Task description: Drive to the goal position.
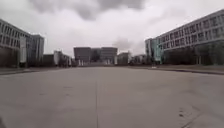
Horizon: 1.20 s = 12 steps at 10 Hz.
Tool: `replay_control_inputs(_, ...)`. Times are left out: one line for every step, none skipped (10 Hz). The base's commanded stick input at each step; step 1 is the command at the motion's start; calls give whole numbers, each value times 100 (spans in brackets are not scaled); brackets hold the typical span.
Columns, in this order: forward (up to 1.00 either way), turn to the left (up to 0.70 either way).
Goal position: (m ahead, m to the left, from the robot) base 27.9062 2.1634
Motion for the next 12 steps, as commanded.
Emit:
replay_control_inputs(70,1)
replay_control_inputs(70,13)
replay_control_inputs(70,15)
replay_control_inputs(70,15)
replay_control_inputs(70,15)
replay_control_inputs(70,15)
replay_control_inputs(70,15)
replay_control_inputs(70,1)
replay_control_inputs(70,1)
replay_control_inputs(70,1)
replay_control_inputs(70,1)
replay_control_inputs(70,1)
